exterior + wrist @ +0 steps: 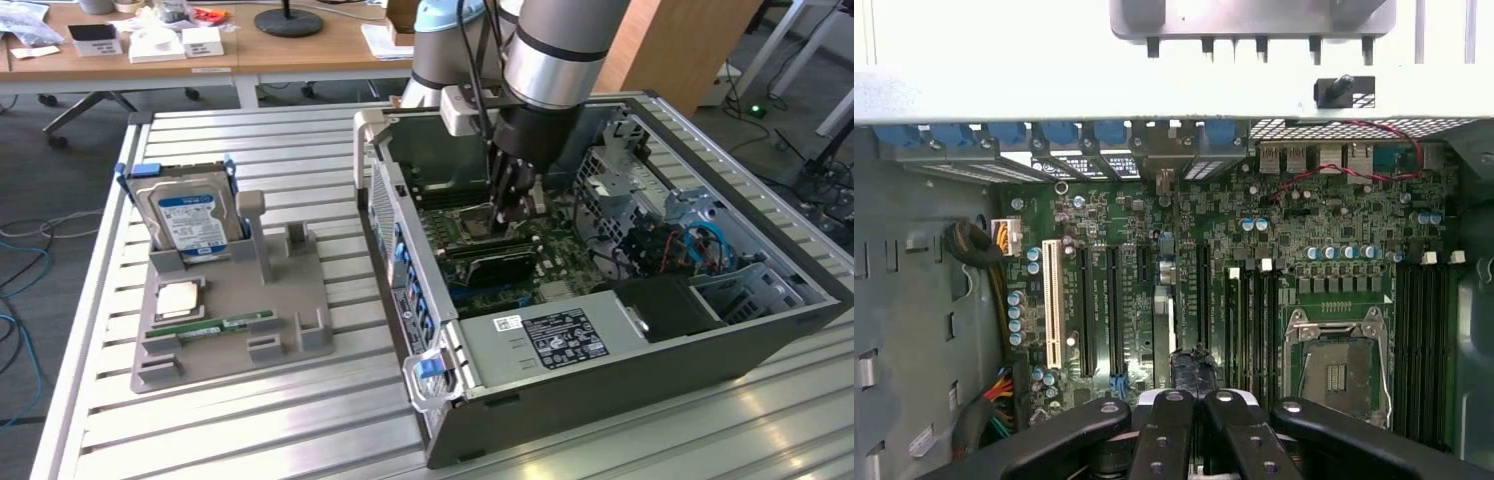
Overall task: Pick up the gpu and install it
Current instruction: 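Press down on the gpu until it lock into place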
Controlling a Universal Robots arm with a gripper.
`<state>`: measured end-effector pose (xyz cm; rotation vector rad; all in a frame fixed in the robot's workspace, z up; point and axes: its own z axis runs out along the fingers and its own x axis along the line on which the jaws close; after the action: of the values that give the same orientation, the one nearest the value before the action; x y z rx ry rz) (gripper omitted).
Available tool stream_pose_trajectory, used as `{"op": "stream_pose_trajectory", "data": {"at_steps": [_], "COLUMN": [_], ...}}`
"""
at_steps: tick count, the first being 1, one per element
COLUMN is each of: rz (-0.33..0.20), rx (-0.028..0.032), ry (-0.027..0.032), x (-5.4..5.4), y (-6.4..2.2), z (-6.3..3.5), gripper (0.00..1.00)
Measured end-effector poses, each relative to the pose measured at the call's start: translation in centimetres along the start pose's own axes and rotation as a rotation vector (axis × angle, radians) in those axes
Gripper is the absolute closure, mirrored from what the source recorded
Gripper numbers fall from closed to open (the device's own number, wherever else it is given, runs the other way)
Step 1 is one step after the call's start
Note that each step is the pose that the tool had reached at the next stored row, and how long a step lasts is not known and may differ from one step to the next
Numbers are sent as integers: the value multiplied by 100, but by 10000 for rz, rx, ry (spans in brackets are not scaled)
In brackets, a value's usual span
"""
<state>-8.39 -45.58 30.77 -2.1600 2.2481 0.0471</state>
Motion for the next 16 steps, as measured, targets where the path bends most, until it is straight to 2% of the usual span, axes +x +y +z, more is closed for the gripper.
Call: {"op": "stream_pose_trajectory", "data": {"at_steps": [13,16], "rz": [0,1], "rx": [0,-1], "ry": [1,2], "x": [-4,-5], "y": [-115,-117], "z": [-3,-4], "gripper": [90,90]}}
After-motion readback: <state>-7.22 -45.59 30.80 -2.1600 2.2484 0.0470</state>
